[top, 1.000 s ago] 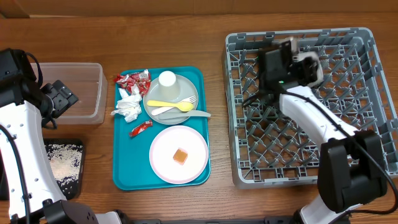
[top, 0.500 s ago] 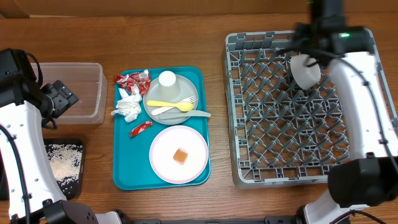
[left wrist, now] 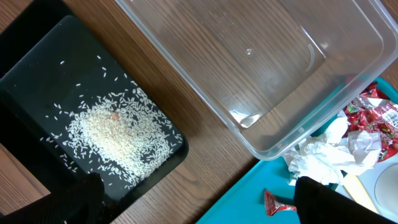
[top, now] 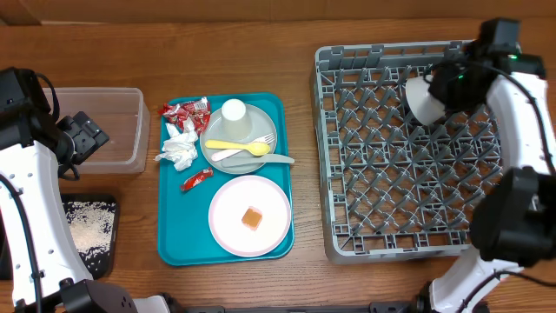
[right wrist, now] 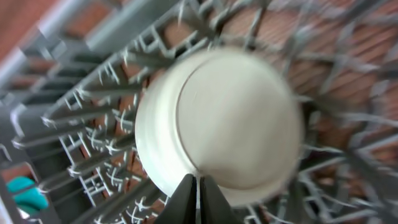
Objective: Sort waste into correct bins and load items into the dishwasher rack
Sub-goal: 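Lower the bowl upside down into the rack and release, then withdraw the right arm and reach the left gripper toward the plate, then grasp the white plate rim with the left gripper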
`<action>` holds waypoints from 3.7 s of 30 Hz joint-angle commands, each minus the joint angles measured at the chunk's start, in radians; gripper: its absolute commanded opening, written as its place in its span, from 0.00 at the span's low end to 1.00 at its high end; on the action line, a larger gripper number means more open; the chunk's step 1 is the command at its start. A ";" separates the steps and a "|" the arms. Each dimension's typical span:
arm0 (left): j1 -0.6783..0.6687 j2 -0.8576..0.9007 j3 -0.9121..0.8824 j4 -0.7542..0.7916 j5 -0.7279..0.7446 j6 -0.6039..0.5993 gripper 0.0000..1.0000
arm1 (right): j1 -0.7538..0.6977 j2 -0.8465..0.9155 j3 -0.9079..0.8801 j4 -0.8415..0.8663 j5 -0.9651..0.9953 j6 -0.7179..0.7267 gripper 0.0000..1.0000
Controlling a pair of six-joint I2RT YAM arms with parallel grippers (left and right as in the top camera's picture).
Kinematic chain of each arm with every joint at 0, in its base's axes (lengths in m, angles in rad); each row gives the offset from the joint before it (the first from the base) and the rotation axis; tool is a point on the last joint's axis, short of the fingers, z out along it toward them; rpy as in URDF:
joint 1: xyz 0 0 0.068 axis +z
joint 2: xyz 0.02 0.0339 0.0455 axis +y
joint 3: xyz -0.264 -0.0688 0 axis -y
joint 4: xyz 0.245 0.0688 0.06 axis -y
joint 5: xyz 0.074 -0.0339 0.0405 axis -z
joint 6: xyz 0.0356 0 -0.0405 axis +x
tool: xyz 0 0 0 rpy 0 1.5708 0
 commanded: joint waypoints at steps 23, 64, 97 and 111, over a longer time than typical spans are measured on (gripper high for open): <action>-0.010 0.005 0.016 -0.055 0.420 0.018 1.00 | 0.077 -0.232 0.195 -0.011 0.007 0.001 1.00; -1.335 0.150 -0.313 0.045 0.156 0.091 0.85 | -0.111 -0.237 0.183 0.111 0.515 0.113 1.00; -1.292 0.295 -0.479 0.217 0.166 0.099 0.66 | -0.111 -0.237 0.183 0.111 0.515 0.113 1.00; -1.281 0.294 -0.475 0.231 0.151 0.085 0.04 | -0.111 -0.237 0.183 0.111 0.515 0.113 1.00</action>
